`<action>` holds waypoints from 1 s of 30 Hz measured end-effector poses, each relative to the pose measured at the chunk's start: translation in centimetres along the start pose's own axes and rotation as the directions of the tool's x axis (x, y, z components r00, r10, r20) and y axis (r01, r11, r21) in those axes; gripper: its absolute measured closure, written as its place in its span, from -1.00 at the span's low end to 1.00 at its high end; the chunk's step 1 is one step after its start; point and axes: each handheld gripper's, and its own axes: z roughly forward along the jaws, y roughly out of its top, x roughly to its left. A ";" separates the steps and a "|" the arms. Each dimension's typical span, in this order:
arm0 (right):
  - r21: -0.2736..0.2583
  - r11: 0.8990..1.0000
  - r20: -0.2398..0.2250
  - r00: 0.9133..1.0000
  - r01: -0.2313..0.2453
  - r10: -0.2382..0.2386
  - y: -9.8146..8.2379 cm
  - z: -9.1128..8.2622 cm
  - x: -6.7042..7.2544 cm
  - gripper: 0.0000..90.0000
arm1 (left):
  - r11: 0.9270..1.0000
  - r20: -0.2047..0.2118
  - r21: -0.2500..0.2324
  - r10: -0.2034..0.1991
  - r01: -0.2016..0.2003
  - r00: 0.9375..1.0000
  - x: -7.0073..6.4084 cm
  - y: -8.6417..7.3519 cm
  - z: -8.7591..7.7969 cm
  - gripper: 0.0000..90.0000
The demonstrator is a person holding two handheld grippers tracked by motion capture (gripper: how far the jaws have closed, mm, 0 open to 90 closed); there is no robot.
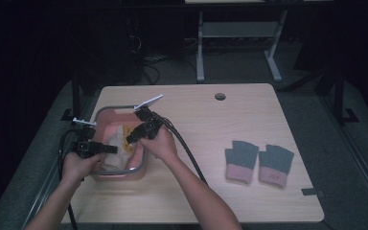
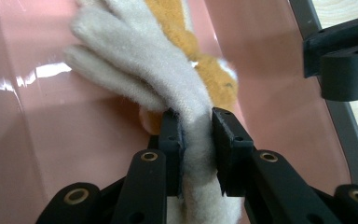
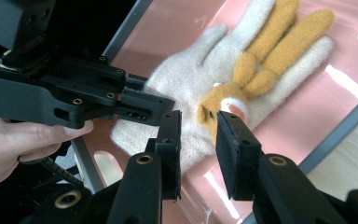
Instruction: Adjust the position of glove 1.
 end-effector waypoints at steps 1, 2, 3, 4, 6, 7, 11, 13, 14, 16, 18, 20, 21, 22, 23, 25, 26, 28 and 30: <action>-0.005 1.000 0.002 1.000 0.010 -0.010 0.0 -0.2 0.0 0.56 | 1.000 -0.006 -0.002 -0.005 0.005 1.000 0.0 0.0 0.0 0.62; -0.005 1.000 0.002 1.000 0.010 -0.010 0.0 -0.2 0.0 0.56 | 1.000 -0.014 0.003 -0.003 0.003 1.000 0.0 0.0 0.0 0.62; -0.009 1.000 0.000 1.000 0.011 -0.011 0.0 -0.3 0.1 0.56 | 1.000 -0.022 0.012 -0.003 0.003 1.000 0.1 0.0 0.0 0.54; -0.009 1.000 0.000 1.000 0.011 -0.011 0.0 -0.3 0.1 0.56 | 1.000 -0.022 0.012 -0.003 0.003 1.000 0.1 0.0 0.0 0.49; -0.012 1.000 0.001 1.000 0.014 -0.014 -0.1 -0.5 0.2 0.56 | 1.000 -0.045 0.008 -0.006 0.007 0.999 0.2 0.1 -0.1 0.36; -0.013 1.000 0.001 1.000 0.016 -0.016 -0.1 -0.7 0.2 0.56 | 1.000 -0.063 0.005 -0.002 0.002 0.998 0.2 0.2 -0.4 0.33; -0.021 1.000 0.002 1.000 0.021 -0.021 -0.2 -1.1 0.2 0.56 | 1.000 -0.091 -0.021 0.004 -0.006 0.996 0.1 0.7 -1.2 0.26; -0.024 0.999 0.001 1.000 0.023 -0.023 -0.3 -1.2 0.2 0.55 | 1.000 -0.098 -0.030 0.003 -0.006 0.995 0.0 0.8 -1.4 0.25; -0.024 0.999 0.001 1.000 0.023 -0.023 -0.3 -1.2 0.2 0.55 | 0.999 -0.105 -0.037 -0.003 -0.001 0.995 0.0 0.9 -1.7 0.25; -0.024 0.999 -0.002 1.000 0.023 -0.023 -0.4 -1.4 0.2 0.55 | 0.999 -0.114 -0.049 0.005 -0.010 0.993 -0.1 1.1 -2.1 0.29; -0.026 0.999 -0.002 1.000 0.024 -0.024 -0.5 -1.5 0.2 0.55 | 0.998 -0.129 -0.063 0.015 -0.024 0.992 -0.3 1.2 -2.5 0.32; -0.032 0.999 -0.005 1.000 0.024 -0.025 -0.6 -1.6 0.1 0.55 | 0.998 -0.133 -0.049 0.036 -0.043 0.991 -0.4 1.2 -2.5 0.42; -0.037 0.999 -0.006 1.000 0.021 -0.022 -0.7 -1.7 0.0 0.54 | 0.998 -0.139 -0.037 0.045 -0.050 0.989 -0.4 1.1 -2.4 0.45; -0.037 0.999 -0.006 1.000 0.021 -0.022 -0.7 -1.7 0.0 0.54 | 0.998 -0.146 -0.023 0.051 -0.054 0.988 -0.5 1.1 -2.2 0.45; -0.041 0.999 -0.008 1.000 0.022 -0.022 -0.8 -1.8 0.0 0.54 | 0.998 -0.149 -0.013 0.054 -0.057 0.987 -0.5 1.0 -1.9 0.47; -0.035 0.999 -0.009 1.000 0.019 -0.019 -0.8 -1.9 0.0 0.53 | 0.997 -0.167 0.023 0.073 -0.070 0.983 -0.6 0.9 -1.2 0.48; -0.038 0.999 -0.008 1.000 0.022 -0.022 -0.9 -1.9 0.0 0.53 | 0.996 -0.176 0.040 0.086 -0.080 0.981 -0.6 0.9 -0.9 0.48; -0.039 0.999 -0.009 1.000 0.026 -0.026 -0.9 -2.1 -0.1 0.53 | 0.993 -0.186 0.069 0.109 -0.098 0.977 -0.8 0.8 -0.4 0.49; -0.041 0.999 -0.009 1.000 0.025 -0.026 -1.0 -2.1 -0.1 0.53 | 0.991 -0.207 0.083 0.123 -0.108 0.971 -1.1 0.8 0.1 0.50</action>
